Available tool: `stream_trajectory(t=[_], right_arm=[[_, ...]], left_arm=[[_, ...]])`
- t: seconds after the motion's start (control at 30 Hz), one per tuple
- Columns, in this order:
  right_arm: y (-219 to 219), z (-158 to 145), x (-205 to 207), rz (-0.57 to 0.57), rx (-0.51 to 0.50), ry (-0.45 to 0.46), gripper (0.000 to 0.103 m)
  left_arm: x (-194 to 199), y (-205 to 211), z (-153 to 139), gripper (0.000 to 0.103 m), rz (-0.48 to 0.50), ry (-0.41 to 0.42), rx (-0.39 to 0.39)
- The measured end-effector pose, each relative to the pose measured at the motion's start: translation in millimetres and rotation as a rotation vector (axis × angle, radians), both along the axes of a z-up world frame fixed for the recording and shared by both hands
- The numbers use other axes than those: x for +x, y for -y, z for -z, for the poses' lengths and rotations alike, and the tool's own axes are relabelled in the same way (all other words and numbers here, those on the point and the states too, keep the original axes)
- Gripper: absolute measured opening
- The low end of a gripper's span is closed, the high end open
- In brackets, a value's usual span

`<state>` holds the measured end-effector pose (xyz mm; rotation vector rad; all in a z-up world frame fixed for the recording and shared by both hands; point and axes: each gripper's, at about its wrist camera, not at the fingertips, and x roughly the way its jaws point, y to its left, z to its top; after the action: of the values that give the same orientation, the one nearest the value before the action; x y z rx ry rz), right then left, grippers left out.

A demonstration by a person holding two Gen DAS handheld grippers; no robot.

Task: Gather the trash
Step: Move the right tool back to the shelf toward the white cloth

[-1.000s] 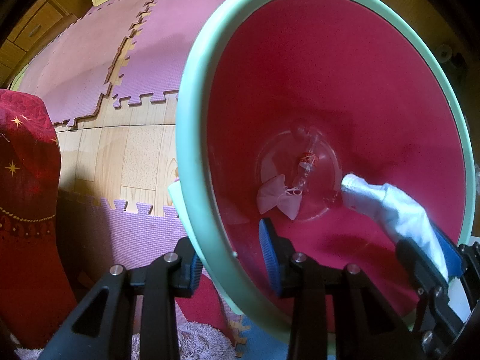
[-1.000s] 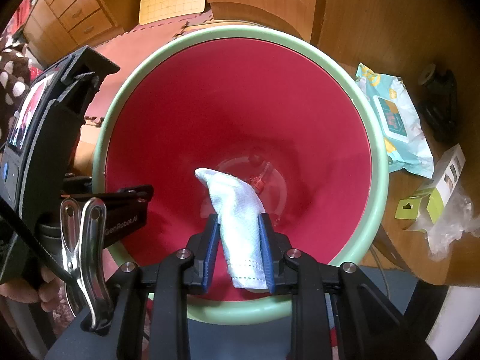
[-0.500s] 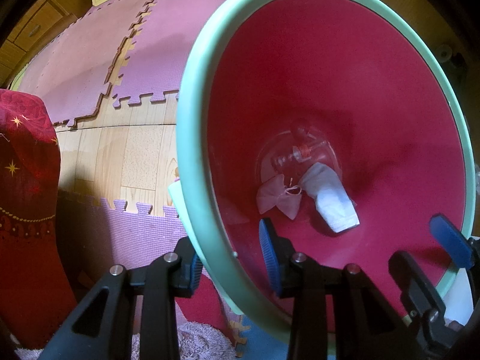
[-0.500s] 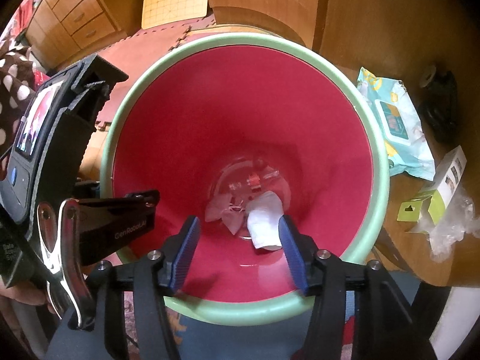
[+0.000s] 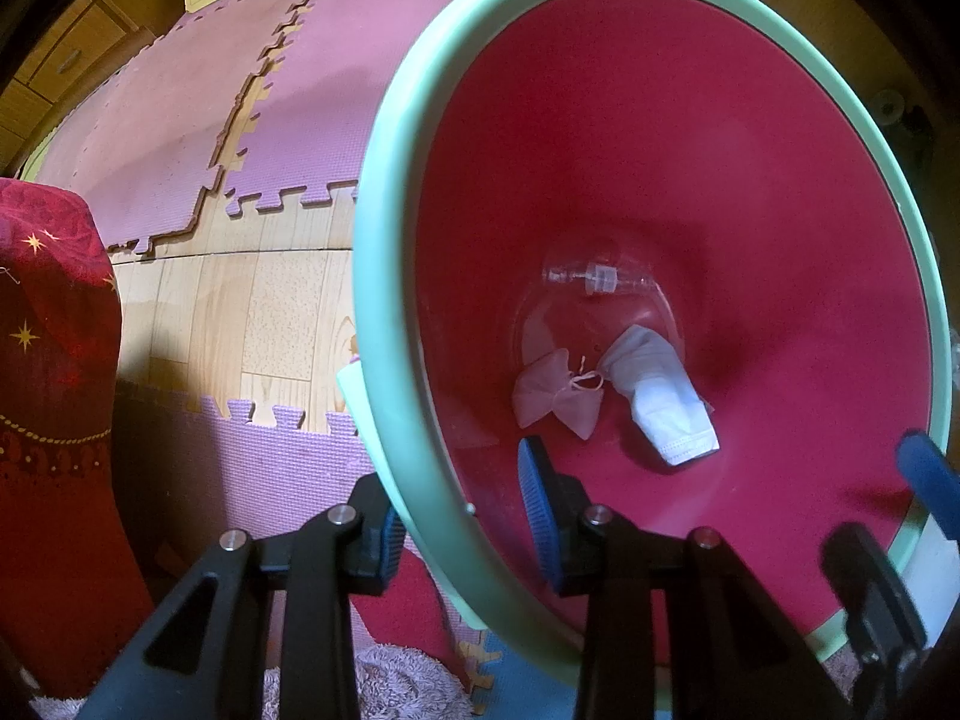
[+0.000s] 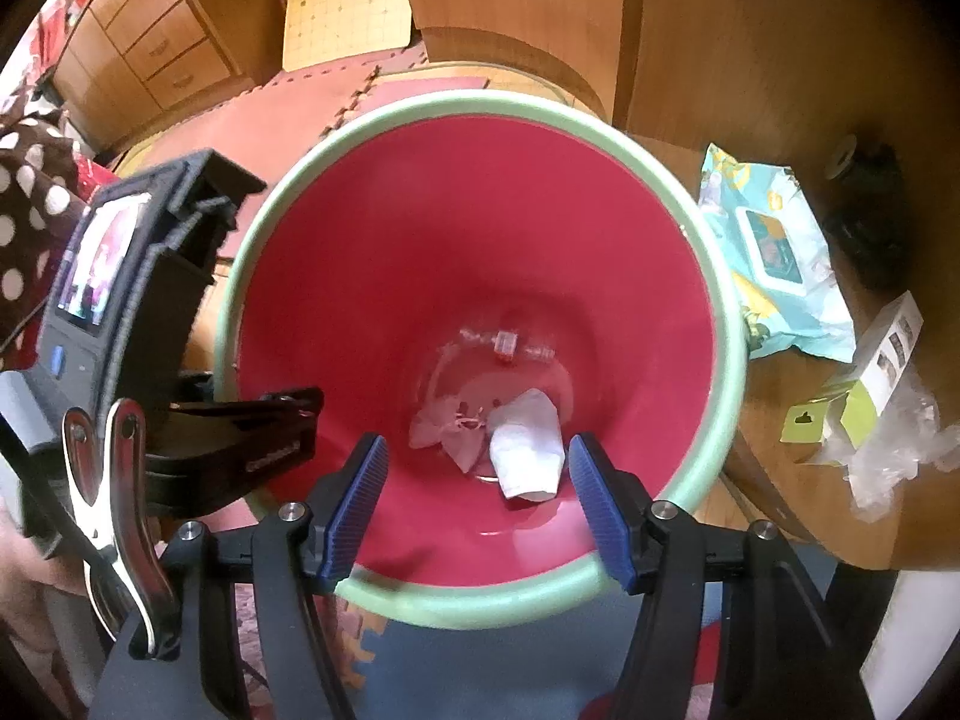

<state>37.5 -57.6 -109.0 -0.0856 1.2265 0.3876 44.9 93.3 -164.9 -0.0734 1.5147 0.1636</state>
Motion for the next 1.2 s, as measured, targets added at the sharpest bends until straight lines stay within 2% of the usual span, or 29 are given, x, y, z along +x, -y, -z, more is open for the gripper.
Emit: stream_trajectory(t=[0.53, 0.97, 1.2], right_arm=[[11, -61, -10, 0.013, 0.064, 0.094, 0.064], [44, -134, -16, 0.1, 0.14, 0.21, 0.064], [62, -170, -21, 0.138, 0.147, 0.285, 0.064]], left_arm=[[0, 0, 0, 0.036, -0.001, 0.0, -0.001], [-2, 1, 1, 0.036, -0.003, 0.0, -0.004], [-2, 0, 1, 0.036, -0.003, 0.0, -0.004]])
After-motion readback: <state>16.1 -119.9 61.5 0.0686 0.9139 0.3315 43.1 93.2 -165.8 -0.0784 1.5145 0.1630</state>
